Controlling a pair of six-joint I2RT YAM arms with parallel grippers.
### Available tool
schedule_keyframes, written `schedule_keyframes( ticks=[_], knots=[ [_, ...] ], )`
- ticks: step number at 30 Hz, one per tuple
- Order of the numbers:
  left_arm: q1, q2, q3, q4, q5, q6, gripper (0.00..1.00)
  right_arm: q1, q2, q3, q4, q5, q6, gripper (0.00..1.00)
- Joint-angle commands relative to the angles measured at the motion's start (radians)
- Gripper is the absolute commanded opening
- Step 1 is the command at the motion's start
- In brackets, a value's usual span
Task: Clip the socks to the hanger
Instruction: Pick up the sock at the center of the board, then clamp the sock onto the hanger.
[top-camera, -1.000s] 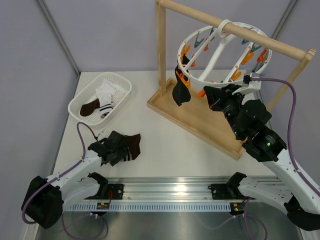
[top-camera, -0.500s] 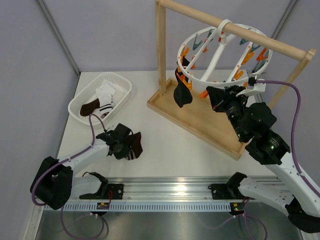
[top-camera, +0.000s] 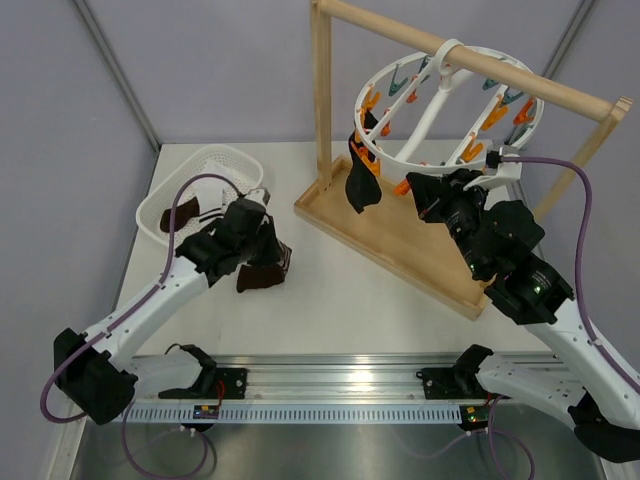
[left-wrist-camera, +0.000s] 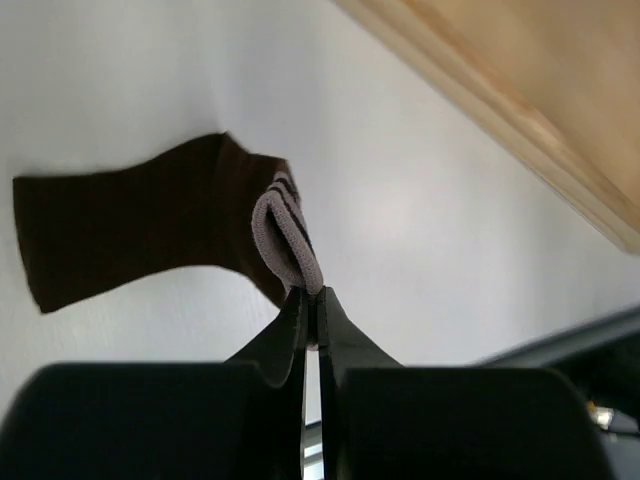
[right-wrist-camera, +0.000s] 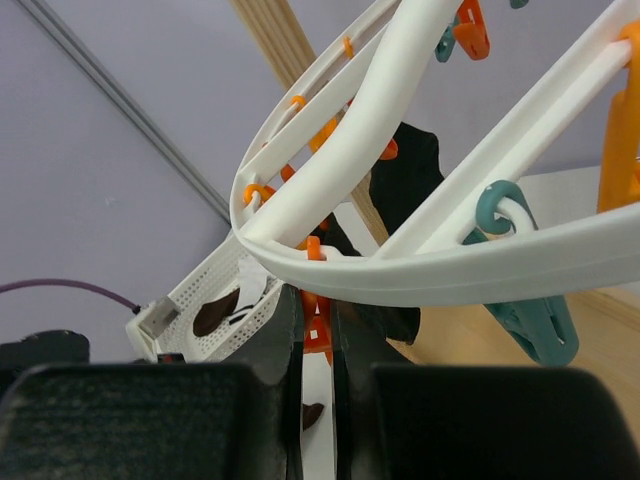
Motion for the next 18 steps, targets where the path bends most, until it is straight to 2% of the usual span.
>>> schedule_keyframes(
  ticks=[1,4,11,14,18],
  knots=[
    [-0.015,0.020,0.138,0.038,0.237,0.197,0.00,-0.005,0.019,0.051,0.022,-0.058,-0.033,0.02],
    [-0.061,0.052,0.221,0.095,0.318,0.322,0.00,-0.005,0.042,0.080,0.008,-0.097,-0.042,0.02],
    [-0.170,0.154,0.468,0.060,0.410,0.624,0.00,-0.005,0.094,0.129,-0.024,-0.172,-0.044,0.02],
    [-0.206,0.197,0.572,0.044,0.421,0.724,0.00,-0.005,0.115,0.146,-0.036,-0.180,-0.042,0.02],
    [-0.233,0.244,0.686,0.027,0.416,0.784,0.00,-0.007,0.131,0.157,-0.044,-0.181,-0.041,0.01]
  ],
)
